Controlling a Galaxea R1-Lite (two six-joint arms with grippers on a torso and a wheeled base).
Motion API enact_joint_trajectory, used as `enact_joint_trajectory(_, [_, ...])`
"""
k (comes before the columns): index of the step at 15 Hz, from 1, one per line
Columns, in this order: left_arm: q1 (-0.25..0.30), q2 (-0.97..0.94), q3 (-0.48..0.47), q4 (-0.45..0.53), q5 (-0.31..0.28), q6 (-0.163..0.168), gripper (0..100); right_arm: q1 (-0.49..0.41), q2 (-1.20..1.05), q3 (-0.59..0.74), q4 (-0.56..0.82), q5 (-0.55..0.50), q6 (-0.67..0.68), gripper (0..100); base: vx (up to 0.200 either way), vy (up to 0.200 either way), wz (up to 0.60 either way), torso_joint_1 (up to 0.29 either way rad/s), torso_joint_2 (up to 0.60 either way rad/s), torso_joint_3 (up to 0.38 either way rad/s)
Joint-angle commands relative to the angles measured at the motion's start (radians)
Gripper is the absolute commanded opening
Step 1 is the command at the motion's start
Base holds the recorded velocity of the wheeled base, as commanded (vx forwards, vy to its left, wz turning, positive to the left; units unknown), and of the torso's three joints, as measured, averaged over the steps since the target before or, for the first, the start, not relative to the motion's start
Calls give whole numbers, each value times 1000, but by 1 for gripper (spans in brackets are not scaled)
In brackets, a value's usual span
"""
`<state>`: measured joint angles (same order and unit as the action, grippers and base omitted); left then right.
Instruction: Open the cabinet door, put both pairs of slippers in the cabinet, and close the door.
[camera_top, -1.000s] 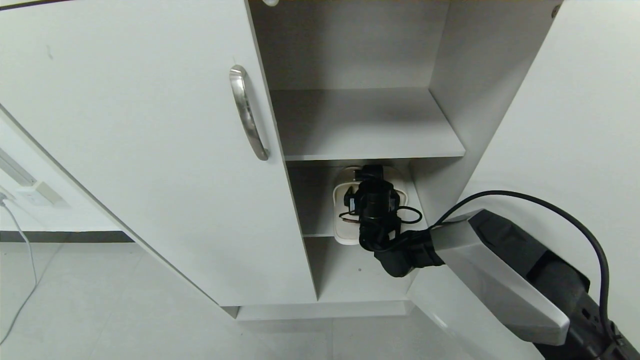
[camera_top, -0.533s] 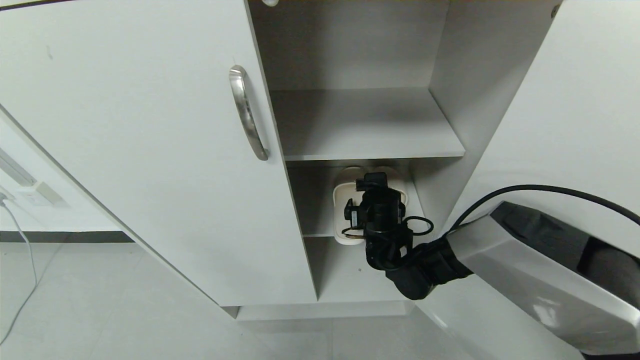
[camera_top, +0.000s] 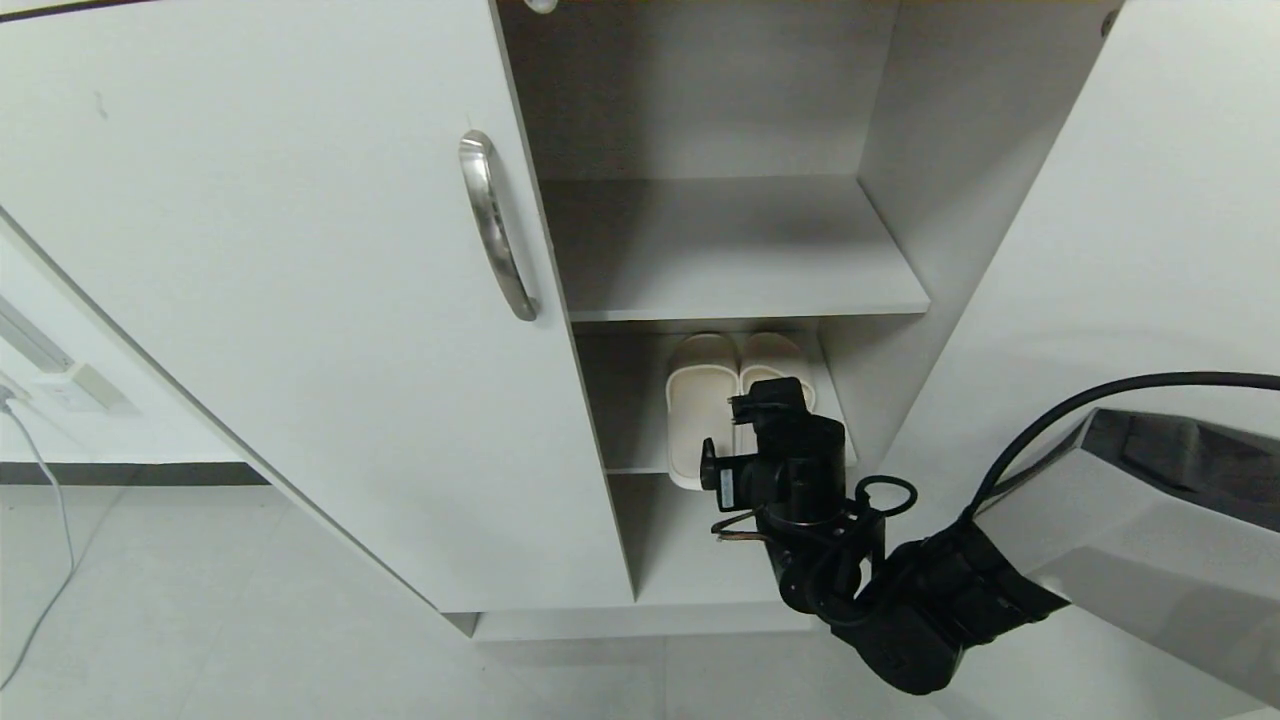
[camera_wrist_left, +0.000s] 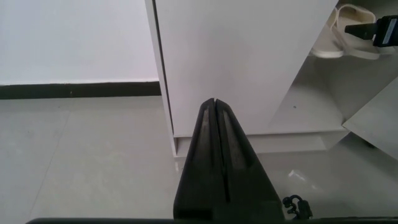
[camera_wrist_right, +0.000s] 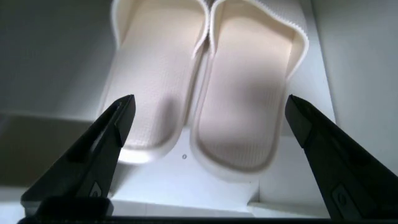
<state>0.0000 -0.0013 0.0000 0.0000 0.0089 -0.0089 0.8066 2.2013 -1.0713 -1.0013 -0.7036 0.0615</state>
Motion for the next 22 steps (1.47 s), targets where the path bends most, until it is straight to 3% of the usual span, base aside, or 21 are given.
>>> enact_joint_trajectory(1, [0, 1, 0, 0, 0, 0, 0, 5, -17, 10, 0, 0, 0, 100, 0, 0, 0, 0, 0, 0])
enact_joint_trajectory(10, [0, 1, 0, 0, 0, 0, 0, 16, -11, 24, -2, 1, 1, 100, -178, 0, 0, -1, 4, 3])
enact_joint_trajectory(22, [0, 1, 0, 0, -1, 1, 0, 22, -11, 44, -16, 9, -2, 100, 0, 0, 0, 0, 0, 0])
